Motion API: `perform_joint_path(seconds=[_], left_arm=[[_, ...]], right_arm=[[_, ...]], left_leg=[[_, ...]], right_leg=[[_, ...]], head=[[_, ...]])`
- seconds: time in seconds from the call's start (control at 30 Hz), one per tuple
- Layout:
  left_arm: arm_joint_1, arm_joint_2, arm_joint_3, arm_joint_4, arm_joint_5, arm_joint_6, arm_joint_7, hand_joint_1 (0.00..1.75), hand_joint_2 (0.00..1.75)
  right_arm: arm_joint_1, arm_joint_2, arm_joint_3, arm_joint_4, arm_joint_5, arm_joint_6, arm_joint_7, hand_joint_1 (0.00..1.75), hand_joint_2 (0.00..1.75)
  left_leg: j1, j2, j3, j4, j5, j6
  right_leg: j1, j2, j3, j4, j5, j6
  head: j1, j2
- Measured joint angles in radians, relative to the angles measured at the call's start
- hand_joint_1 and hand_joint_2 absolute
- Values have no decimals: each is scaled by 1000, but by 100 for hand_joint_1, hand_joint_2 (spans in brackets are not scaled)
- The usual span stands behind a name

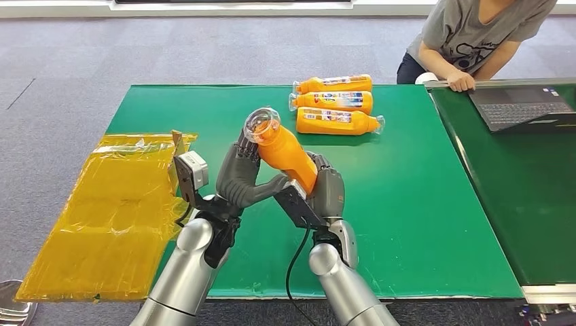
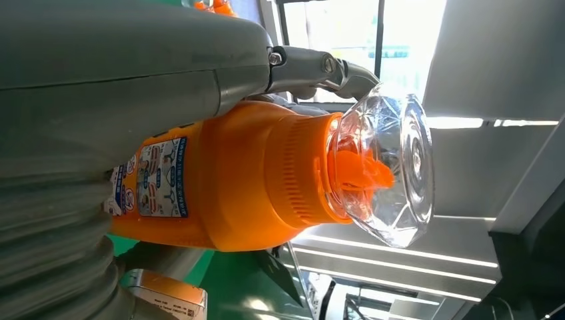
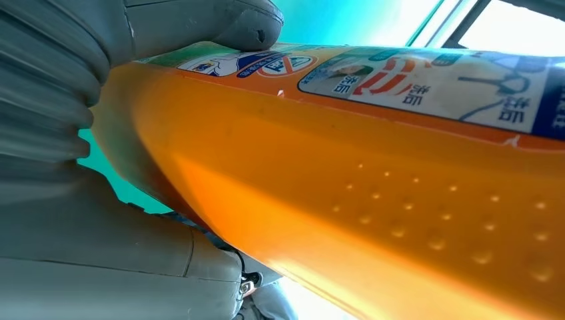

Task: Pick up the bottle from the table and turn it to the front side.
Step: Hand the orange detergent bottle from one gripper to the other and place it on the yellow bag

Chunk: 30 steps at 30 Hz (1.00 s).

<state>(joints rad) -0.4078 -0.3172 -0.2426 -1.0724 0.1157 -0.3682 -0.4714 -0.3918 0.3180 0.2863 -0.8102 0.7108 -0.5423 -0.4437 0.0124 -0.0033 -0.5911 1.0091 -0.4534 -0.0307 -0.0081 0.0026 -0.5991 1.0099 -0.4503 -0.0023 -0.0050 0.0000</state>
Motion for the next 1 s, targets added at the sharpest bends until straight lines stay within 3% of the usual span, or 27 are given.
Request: perform_joint_path(seconds=[1.0], left_arm=[[-63,16,-21,26,-54,-35,51,0,175]], right_arm=[[-24,12,-35,32,26,25,0,175,175]], left_leg=[[0,0,0,0,0,0]], right_leg=[[0,0,0,0,0,0]], head=[[0,0]])
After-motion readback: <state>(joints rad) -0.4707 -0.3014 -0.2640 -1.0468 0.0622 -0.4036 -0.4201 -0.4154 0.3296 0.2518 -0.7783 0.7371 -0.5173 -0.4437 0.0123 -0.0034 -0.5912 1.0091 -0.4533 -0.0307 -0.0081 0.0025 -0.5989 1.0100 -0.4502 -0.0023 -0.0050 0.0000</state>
